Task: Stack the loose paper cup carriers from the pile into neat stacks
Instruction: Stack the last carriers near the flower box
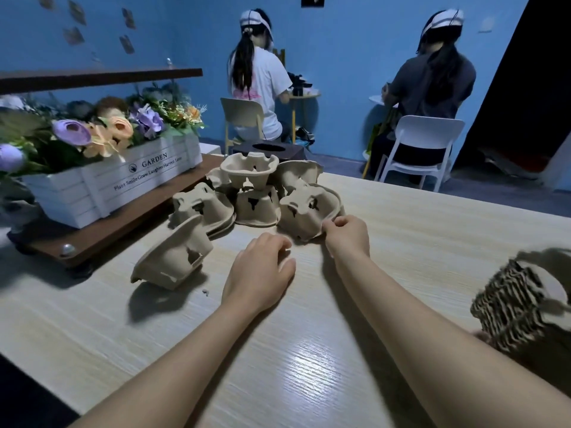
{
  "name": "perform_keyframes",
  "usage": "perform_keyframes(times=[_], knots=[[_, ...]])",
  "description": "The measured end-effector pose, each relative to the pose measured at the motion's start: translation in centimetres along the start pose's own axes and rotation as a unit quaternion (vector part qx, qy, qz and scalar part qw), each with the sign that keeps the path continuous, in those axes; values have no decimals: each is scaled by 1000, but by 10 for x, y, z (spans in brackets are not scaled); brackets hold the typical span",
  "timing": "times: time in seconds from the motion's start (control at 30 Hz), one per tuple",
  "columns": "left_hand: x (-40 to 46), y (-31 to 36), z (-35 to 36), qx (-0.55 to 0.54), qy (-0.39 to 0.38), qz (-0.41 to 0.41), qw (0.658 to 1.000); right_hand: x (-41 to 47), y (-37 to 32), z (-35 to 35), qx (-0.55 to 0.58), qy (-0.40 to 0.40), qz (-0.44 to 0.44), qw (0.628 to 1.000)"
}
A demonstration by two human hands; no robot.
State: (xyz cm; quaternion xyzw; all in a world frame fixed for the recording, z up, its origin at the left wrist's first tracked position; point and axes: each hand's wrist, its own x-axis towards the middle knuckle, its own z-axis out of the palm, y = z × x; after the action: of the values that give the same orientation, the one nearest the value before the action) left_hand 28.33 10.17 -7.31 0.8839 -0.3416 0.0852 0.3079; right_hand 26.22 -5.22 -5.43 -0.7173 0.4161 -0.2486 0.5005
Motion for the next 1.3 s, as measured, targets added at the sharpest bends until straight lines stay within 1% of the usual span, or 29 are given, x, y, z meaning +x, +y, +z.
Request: perform_keyframes(times=[0.1, 0.27, 0.43, 0.5, 0.57, 0.63, 0.7, 0.77, 0.83, 0.93, 1.0, 1.07, 1.17, 1.23, 1.3], knots=[[0, 1, -1, 9, 2, 1, 1000, 1, 1, 0, -3, -9, 2, 1000], [-1, 1, -2, 12, -2, 1, 1000, -12, 1, -18, 28, -59, -50, 997], [-3, 4, -5, 4, -19, -11, 1000, -31, 5, -41, 38, -64, -51, 996], [-5, 5, -6, -36, -12, -27, 999, -39, 3, -52, 40, -70, -55, 995], [-6, 9, -10, -103, 24, -53, 993, -48, 0, -63, 36, -85, -67, 994], [-6, 15, -19, -165, 58, -96, 980, -57, -5, -74, 33, -100, -80, 991], [-5, 23, -30, -244, 50, -137, 959, -67, -11, -85, 33, -111, -95, 989], [-4, 34, -42, -322, 18, -153, 934, -78, -16, -95, 39, -123, -110, 986], [-5, 45, -54, -357, 10, -140, 923, -88, -20, -105, 43, -131, -123, 983], [-13, 62, -72, -432, 16, -117, 894, -99, -25, -123, 42, -132, -138, 981], [-18, 71, -85, -448, 28, -73, 890, -104, -31, -137, 31, -125, -147, 981], [-21, 80, -96, -420, 53, -15, 906, -109, -38, -151, 13, -108, -161, 981], [-27, 100, -108, -328, 120, 56, 935, -118, -50, -174, 28, -82, -170, 982], [-31, 113, -112, -259, 173, 111, 944, -126, -58, -188, 79, -74, -152, 982], [-37, 127, -112, -223, 198, 169, 940, -135, -66, -202, 153, -87, -123, 977]])
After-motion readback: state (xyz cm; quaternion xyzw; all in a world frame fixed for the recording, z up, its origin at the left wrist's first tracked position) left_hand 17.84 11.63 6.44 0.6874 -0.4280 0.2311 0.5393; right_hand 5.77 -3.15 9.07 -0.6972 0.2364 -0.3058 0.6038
